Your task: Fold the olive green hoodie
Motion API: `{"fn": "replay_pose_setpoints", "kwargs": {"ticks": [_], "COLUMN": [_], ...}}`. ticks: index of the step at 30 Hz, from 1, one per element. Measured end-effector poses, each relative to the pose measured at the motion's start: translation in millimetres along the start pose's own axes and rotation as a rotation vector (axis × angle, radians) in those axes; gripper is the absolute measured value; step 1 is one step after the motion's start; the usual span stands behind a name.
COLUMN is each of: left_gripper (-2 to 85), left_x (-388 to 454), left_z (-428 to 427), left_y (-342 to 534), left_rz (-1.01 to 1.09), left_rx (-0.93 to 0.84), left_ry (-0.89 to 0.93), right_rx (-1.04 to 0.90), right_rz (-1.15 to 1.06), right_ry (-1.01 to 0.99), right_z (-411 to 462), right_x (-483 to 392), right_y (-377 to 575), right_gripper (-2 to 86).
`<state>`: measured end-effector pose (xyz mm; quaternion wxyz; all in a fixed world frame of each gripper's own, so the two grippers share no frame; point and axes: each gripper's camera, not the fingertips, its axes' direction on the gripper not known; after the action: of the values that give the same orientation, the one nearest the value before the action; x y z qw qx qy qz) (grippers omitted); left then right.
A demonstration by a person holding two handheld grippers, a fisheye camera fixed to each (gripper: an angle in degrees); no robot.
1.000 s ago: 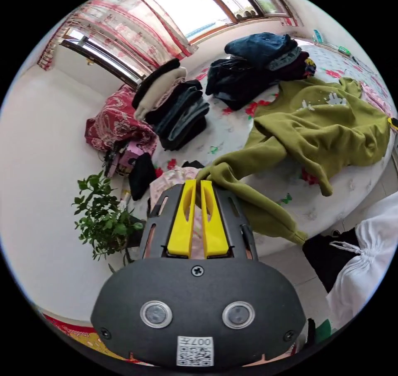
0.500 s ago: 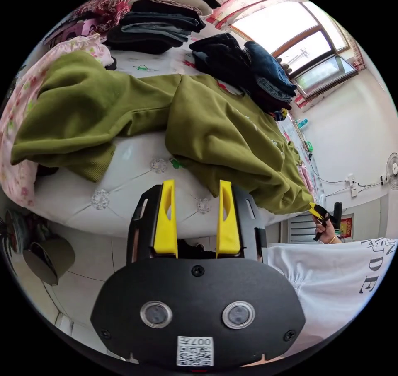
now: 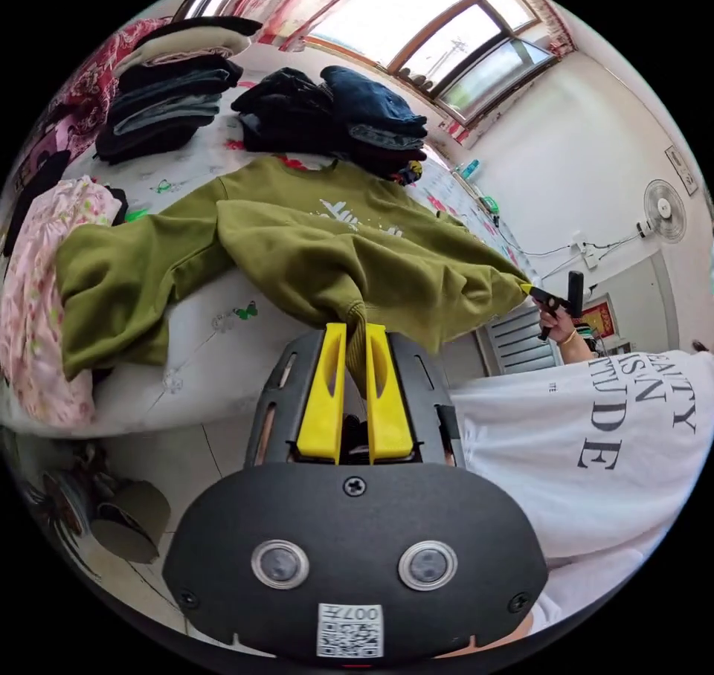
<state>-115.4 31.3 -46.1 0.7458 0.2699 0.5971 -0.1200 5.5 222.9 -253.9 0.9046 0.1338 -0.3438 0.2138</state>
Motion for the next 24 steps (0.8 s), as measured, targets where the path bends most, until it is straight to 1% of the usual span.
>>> {"fn": "replay_pose_setpoints", "kwargs": {"ticks": [2,3,4,5,6,7,9,11,13,14,17,19,21,24], "left_gripper": [4.8,5.1,5.7,6.0,6.3,6.4,6.4,6.8,7.9,8.2,9.4,11.4,13.2,15.8], "left_x": [-17.1,-36.9,-56.4,-64.0,-73.1,-76.8,-77.5,-74.5,-73.6,-74.1,-87.0,-108.8,-130.3,-167.8], "left_z": [-2.8,7.6,24.7,34.4,52.8,67.6,73.3,62.1,36.0,28.2,-12.4,-43.6,-65.8,-105.3], "left_y": [48.6,82.1,113.2,126.5,147.5,161.6,173.9,176.9,172.4,170.5,159.7,149.5,140.5,125.0], "left_rz": [-0.105,-0.218,-0.339,-0.393,-0.464,-0.505,-0.558,-0.560,-0.553,-0.551,-0.573,-0.606,-0.654,-0.745], "left_rx": [-0.047,-0.073,-0.092,-0.107,-0.141,-0.181,-0.186,-0.127,-0.048,-0.023,0.124,0.263,0.354,0.532], "left_ry": [-0.019,-0.019,-0.013,-0.019,-0.045,-0.074,-0.088,-0.073,-0.123,-0.137,-0.147,-0.121,-0.120,-0.152], "right_rx": [-0.069,-0.108,-0.145,-0.173,-0.234,-0.276,-0.266,-0.230,-0.192,-0.191,-0.207,-0.249,-0.301,-0.401], "right_rz": [0.028,0.054,0.103,0.134,0.190,0.222,0.219,0.172,0.090,0.067,-0.033,-0.096,-0.119,-0.102], "right_ry": [-0.038,-0.050,-0.030,-0.010,0.052,0.121,0.178,0.198,0.253,0.266,0.333,0.382,0.409,0.492], "right_z": [11.8,29.9,53.9,67.7,94.2,114.8,130.5,137.4,148.7,153.5,186.7,222.4,251.0,295.9], "right_x": [6.3,13.9,24.4,30.1,40.2,46.3,47.3,42.9,35.3,33.5,24.9,17.3,11.9,5.7], "right_y": [25.7,44.7,63.4,71.7,85.5,95.0,100.2,95.8,83.0,79.2,59.6,46.9,40.0,34.0], "right_gripper": [0.6,0.7,0.9,1.0,1.0,1.1,1.1,1.1,1.2,1.2,1.1,0.8,0.5,0.1]}}
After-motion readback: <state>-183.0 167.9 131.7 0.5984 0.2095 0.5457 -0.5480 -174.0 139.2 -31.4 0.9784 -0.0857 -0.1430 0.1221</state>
